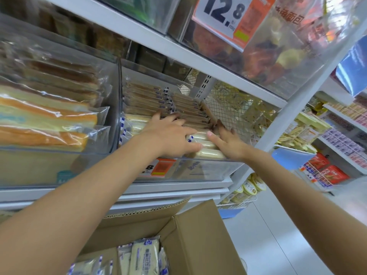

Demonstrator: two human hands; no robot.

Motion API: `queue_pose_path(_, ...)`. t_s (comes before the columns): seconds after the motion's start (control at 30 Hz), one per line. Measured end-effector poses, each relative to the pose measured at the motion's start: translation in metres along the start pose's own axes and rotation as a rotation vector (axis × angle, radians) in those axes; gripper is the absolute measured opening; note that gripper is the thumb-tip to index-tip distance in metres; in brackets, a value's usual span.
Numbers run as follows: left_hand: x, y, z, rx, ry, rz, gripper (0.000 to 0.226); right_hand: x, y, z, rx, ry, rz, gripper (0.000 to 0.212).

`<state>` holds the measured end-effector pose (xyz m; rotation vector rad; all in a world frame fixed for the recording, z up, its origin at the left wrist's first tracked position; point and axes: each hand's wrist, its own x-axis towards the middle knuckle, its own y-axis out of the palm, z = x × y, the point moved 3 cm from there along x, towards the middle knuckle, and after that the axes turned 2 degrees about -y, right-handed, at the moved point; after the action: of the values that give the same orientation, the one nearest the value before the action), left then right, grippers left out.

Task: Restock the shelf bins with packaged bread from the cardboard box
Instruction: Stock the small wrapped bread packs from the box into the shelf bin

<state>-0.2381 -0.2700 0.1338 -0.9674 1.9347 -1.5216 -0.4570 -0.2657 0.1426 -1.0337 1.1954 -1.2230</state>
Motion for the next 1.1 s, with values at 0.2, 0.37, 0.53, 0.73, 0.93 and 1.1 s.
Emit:
queue_pose_path(0.2,0.003,0.0,-0.002,0.03,-0.031,0.041,0.067,-0.003,-0.005,0.009,0.216,-0.025,0.164,0.078)
queue_pose_path(0.37,-0.018,-0.022,-0.012,0.023,-0.069,-0.192,0.069,-0.026,-0.012,0.025,-0.021,-0.151,-0.276,0.052)
queue_pose_path(0.53,-0.099,-0.02,-0.009,-0.187,-0.217,-0.394,0.025,-0.095,0.021,0.078,0.233,-0.374,-0.48,0.013)
queue_pose_path(0.73,-0.204,0.071,0.024,-0.253,-0.475,-0.1,0.015,-0.142,0.164,0.104,0.386,-0.383,0.121,0.019)
queue_pose_path(0.93,-0.291,0.167,0.071,-0.412,-0.712,0.131,0.019,-0.142,0.309,0.077,0.215,-0.229,0.625,0.027)
queue_pose_path(1.1,-0.32,0.213,0.091,-0.492,-0.793,0.251,0.009,-0.156,0.373,0.049,0.147,-0.044,0.922,0.083)
